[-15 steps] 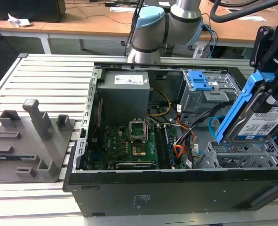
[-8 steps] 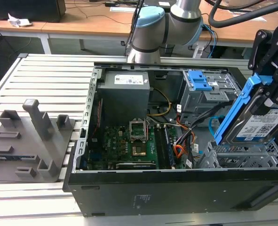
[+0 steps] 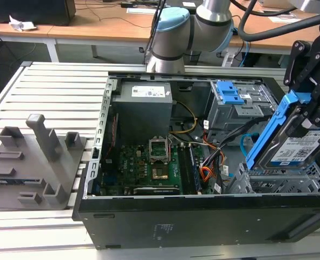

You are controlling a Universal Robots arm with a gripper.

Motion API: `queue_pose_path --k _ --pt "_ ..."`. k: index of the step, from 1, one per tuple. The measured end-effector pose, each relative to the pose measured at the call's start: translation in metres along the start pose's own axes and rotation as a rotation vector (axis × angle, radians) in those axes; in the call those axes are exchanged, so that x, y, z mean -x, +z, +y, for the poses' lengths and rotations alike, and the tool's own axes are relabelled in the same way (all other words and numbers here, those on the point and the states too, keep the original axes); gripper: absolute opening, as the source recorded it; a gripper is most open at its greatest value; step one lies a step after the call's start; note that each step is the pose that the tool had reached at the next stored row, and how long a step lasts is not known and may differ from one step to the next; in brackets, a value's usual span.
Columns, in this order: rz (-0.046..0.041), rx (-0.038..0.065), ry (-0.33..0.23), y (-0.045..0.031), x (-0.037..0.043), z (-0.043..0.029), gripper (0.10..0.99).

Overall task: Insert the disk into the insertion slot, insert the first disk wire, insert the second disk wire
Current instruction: 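Insert the disk into the insertion slot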

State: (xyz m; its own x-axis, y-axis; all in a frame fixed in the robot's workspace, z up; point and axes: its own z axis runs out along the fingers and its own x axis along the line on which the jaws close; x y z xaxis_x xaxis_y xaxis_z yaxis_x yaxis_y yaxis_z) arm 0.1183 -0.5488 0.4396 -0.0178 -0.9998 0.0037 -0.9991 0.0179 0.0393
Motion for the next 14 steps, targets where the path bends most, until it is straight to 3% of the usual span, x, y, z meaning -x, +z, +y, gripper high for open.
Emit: queue_pose_path --k 5,14 --pt "0.0012 0.000 -0.032 0.0023 -0.0018 -0.0002 0.365" --pt "0.0010 0.000 -0.031 0.0065 0.0000 -0.0003 0.365"
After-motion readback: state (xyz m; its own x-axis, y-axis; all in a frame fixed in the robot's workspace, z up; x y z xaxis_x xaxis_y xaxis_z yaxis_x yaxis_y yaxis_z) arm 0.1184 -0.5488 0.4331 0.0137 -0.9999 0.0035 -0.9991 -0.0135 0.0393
